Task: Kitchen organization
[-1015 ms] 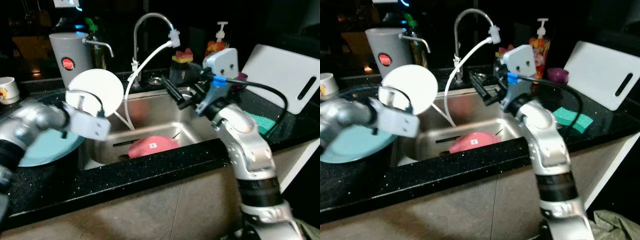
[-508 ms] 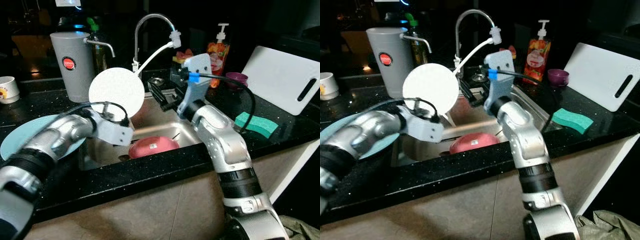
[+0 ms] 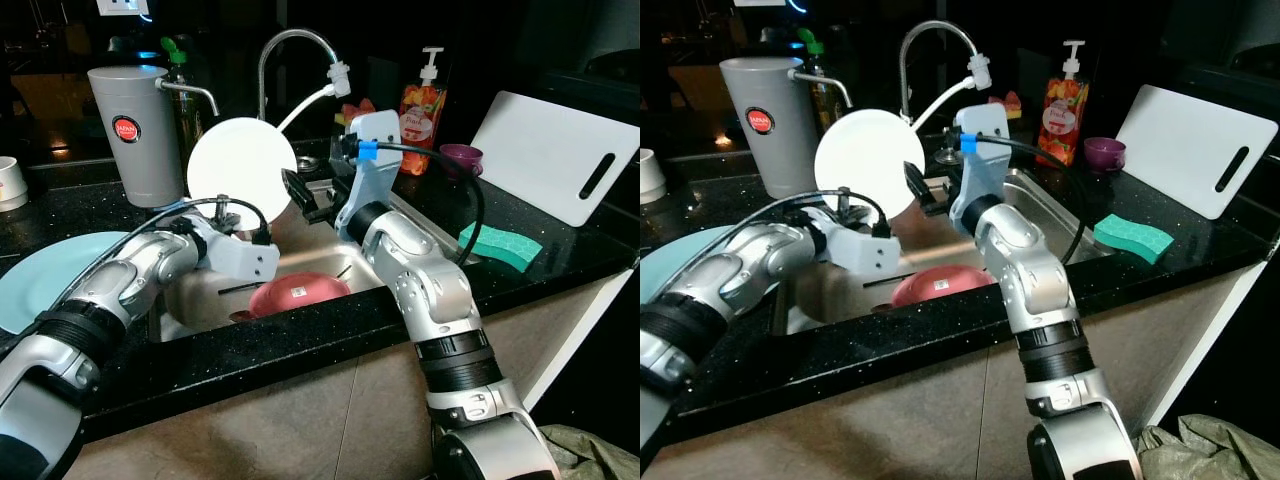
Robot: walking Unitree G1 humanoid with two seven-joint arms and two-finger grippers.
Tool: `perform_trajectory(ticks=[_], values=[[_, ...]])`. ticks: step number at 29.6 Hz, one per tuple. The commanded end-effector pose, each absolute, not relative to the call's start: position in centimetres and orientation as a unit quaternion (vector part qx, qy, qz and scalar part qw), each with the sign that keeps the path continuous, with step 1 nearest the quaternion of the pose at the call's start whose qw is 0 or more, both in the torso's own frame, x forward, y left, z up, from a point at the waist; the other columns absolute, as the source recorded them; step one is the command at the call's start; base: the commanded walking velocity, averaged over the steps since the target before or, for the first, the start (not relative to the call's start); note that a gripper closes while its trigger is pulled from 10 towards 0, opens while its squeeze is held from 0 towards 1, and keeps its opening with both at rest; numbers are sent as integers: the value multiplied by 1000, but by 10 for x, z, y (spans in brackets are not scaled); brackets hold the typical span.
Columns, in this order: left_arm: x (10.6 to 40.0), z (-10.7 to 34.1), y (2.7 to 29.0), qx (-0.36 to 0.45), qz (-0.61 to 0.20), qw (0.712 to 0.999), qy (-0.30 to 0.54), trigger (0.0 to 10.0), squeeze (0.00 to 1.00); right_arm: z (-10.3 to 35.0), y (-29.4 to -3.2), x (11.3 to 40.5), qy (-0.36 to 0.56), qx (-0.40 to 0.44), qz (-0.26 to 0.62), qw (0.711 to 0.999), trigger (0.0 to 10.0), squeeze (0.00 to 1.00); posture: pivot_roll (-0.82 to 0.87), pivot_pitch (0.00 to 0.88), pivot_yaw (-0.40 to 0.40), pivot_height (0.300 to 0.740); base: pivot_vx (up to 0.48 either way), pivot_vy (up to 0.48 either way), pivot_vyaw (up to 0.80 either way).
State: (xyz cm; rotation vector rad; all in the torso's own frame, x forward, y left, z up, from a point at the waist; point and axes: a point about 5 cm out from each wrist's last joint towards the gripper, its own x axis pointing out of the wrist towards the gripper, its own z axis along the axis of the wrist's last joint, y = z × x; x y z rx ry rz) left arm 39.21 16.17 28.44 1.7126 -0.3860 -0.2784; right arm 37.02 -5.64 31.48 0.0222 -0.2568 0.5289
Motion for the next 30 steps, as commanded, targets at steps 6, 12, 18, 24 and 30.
perform_trajectory(ticks=[6, 12, 18, 24, 30], values=[[388, 294, 150, 731, -103, 635, -229, 10000, 0, 308, -49, 376, -113, 7, 262, 958, 10000, 0, 145, 46, -52, 740, 0, 0, 0], [382, 291, 143, 726, -112, 627, -258, 10000, 0, 308, -43, 382, -107, 21, 263, 959, 10000, 0, 160, 36, -60, 740, 0, 0, 0], [381, 287, 142, 728, -116, 622, -264, 10000, 0, 312, -41, 386, -109, 40, 259, 959, 9216, 0, 164, 35, -62, 740, 0, 0, 0], [378, 277, 141, 729, -127, 619, -264, 10000, 0, 318, -45, 394, -106, 81, 239, 962, 0, 0, 168, 39, -66, 740, 0, 0, 0], [378, 275, 141, 727, -126, 620, -265, 10000, 0, 316, -49, 397, -104, 97, 234, 962, 0, 0, 159, 47, -58, 740, 0, 0, 0]])
